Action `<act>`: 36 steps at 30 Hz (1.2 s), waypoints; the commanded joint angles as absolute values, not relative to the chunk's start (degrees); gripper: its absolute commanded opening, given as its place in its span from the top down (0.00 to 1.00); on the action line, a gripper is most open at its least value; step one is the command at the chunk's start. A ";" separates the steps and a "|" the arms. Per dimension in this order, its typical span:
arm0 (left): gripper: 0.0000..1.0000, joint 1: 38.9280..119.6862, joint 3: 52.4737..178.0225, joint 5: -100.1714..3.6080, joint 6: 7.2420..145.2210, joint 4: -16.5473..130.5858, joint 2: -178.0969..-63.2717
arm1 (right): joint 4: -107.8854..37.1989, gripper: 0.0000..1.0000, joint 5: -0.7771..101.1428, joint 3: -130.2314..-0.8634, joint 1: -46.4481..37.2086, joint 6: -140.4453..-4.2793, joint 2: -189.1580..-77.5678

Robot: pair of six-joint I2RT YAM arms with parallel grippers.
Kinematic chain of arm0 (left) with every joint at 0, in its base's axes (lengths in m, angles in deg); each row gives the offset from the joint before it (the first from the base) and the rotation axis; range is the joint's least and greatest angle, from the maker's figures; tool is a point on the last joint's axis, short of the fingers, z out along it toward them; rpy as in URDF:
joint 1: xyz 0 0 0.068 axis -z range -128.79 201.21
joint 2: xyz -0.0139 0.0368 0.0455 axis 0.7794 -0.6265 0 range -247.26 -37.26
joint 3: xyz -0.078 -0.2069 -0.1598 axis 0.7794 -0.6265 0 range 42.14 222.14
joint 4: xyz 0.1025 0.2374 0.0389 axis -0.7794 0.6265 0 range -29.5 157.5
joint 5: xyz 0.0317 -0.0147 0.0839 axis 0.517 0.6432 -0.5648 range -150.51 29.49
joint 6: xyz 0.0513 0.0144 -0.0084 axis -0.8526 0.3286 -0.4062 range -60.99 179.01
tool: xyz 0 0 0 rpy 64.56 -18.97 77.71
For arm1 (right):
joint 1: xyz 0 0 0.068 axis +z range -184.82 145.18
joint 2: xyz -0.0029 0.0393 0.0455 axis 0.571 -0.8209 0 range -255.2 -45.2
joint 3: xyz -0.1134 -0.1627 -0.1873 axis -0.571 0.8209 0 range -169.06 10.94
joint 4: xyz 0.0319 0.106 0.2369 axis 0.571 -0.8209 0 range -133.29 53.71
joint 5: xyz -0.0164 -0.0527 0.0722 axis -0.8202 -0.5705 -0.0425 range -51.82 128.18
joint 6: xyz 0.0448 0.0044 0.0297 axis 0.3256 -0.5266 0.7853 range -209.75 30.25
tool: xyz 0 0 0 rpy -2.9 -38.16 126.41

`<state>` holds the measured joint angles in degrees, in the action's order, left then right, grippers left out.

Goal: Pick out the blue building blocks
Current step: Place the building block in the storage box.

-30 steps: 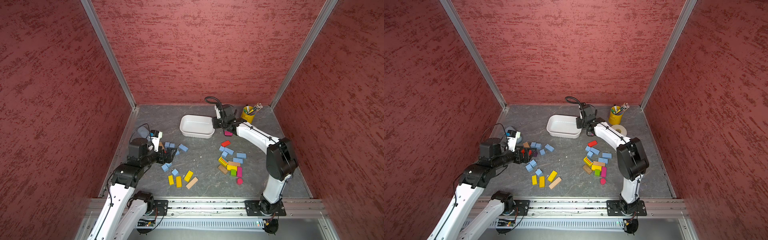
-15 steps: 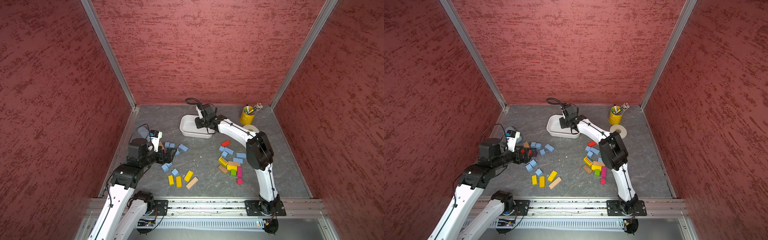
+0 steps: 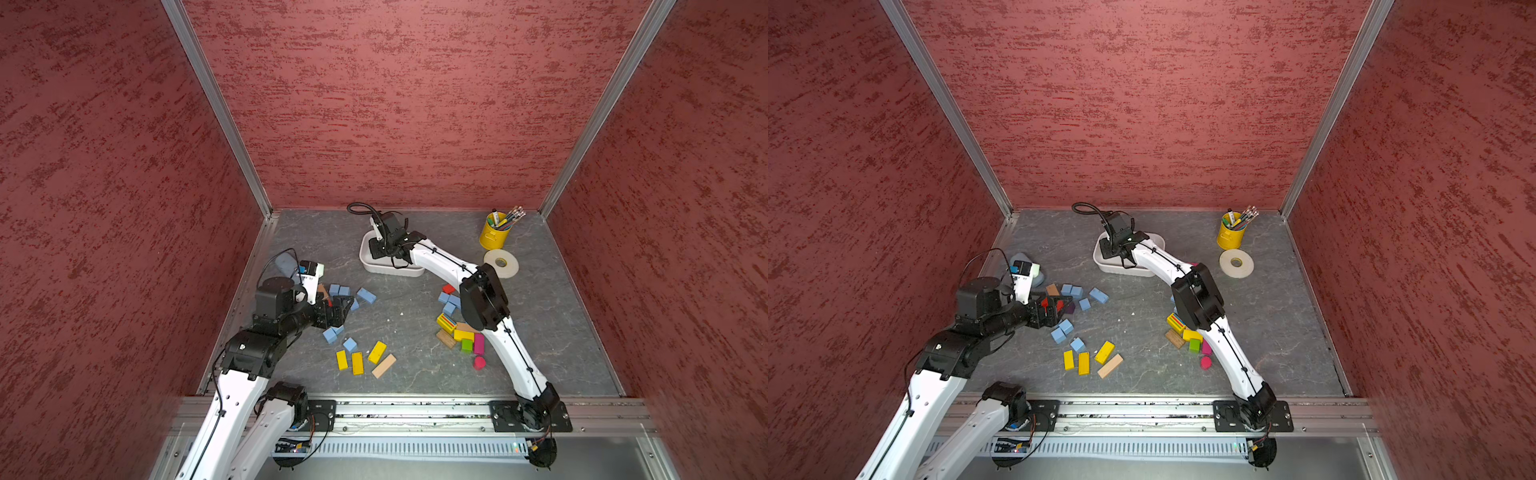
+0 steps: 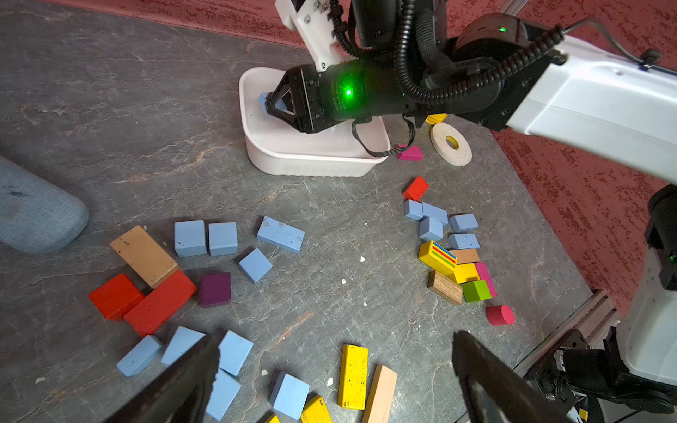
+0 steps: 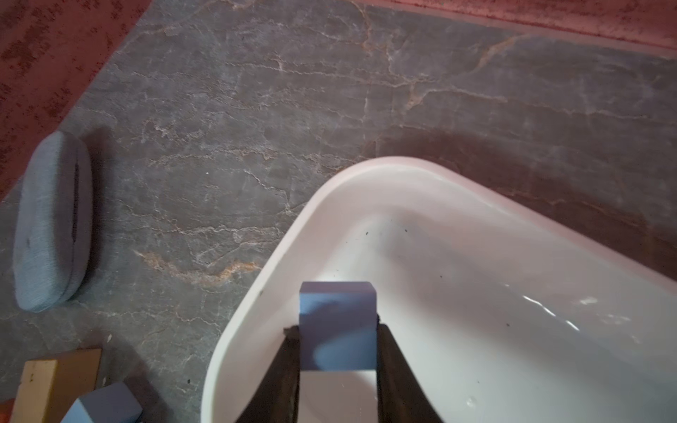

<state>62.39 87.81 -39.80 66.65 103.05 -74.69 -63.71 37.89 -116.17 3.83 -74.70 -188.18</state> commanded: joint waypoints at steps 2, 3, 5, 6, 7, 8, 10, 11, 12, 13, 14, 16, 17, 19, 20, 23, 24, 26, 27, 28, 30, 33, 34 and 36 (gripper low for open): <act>0.00 62.02 88.21 -39.15 66.04 103.30 -74.09 | -63.99 0.87 34.71 -118.51 4.02 -73.16 -189.94; 0.00 62.08 88.22 -39.28 66.07 103.30 -74.00 | -63.83 0.87 34.03 -118.52 4.03 -73.14 -190.25; 0.00 62.04 88.05 -39.24 66.04 103.30 -73.98 | -63.39 0.86 32.86 -118.51 4.03 -73.05 -190.81; 0.00 62.02 88.10 -39.24 66.05 103.19 -73.91 | -63.16 0.85 32.39 -118.59 4.02 -73.00 -191.12; 0.00 62.02 88.11 -39.24 66.09 103.23 -73.96 | -63.02 0.84 32.20 -118.57 4.01 -72.86 -191.39; 0.00 62.04 88.11 -39.23 66.04 103.23 -74.04 | -62.84 0.82 32.17 -118.65 4.02 -72.79 -191.76; 0.00 62.06 88.10 -39.24 66.04 103.28 -74.08 | -62.75 0.78 32.37 -119.08 4.00 -72.63 -192.55; 0.00 62.05 88.08 -39.24 66.06 103.25 -74.04 | -62.75 0.77 32.30 -119.31 4.01 -72.61 -192.97; 0.00 62.03 88.11 -39.24 66.09 103.25 -74.06 | -62.75 0.75 32.38 -119.60 4.03 -72.52 -193.35; 0.00 62.02 88.10 -39.24 66.05 103.21 -74.16 | -62.66 0.73 32.41 -119.80 4.00 -72.48 -193.67; 0.00 62.03 88.11 -39.32 66.09 103.22 -74.21 | -62.58 0.72 32.57 -120.08 3.99 -72.43 -194.03; 0.00 62.02 88.03 -39.33 66.06 103.29 -74.30 | -62.58 0.68 32.99 -120.56 4.03 -72.39 -194.56; 0.01 62.04 88.11 -39.33 66.04 103.32 -74.34 | -62.66 0.67 33.19 -120.65 4.03 -72.30 -194.76; 0.01 62.08 88.09 -39.33 66.04 103.30 -74.34 | -62.57 0.64 33.60 -120.76 4.01 -72.34 -194.79; 0.00 62.04 88.10 -39.42 66.09 103.30 -74.33 | -62.57 0.63 33.77 -120.87 3.99 -72.41 -194.70; 0.00 62.02 88.10 -39.42 66.05 103.30 -74.33 | -62.49 0.52 33.88 -120.99 4.02 -72.72 -194.39; 0.00 61.96 88.09 -39.41 66.04 103.28 -74.31 | -62.49 0.51 33.90 -121.12 4.00 -72.82 -194.28; 0.00 61.93 88.10 -39.41 66.09 103.26 -74.35 | -62.61 0.49 33.64 -121.33 4.03 -73.04 -193.94; 0.00 61.93 88.11 -39.42 66.09 103.34 -74.37 | -62.62 0.49 33.49 -121.33 4.03 -73.12 -193.64; 0.00 61.93 88.04 -39.40 66.07 103.30 -74.43 | -62.65 0.49 33.46 -121.33 4.03 -73.22 -193.27; 0.01 61.93 88.04 -39.48 66.04 103.30 -74.39 | -62.74 0.48 33.42 -121.29 4.03 -73.22 -192.28; 0.01 62.00 88.09 -39.59 66.11 103.30 -74.32 | -63.10 0.46 33.02 -121.12 4.01 -73.56 -189.94; 0.00 61.94 88.11 -39.68 66.07 103.30 -74.30 | -63.10 0.45 32.69 -120.94 4.02 -73.68 -188.91; 0.00 61.93 88.07 -39.83 66.04 103.37 -74.30 | -62.86 0.43 32.09 -119.91 4.02 -73.91 -186.55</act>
<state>62.34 87.81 -39.80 66.65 103.07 -74.69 -63.65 33.78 -119.44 3.83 -73.65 -193.33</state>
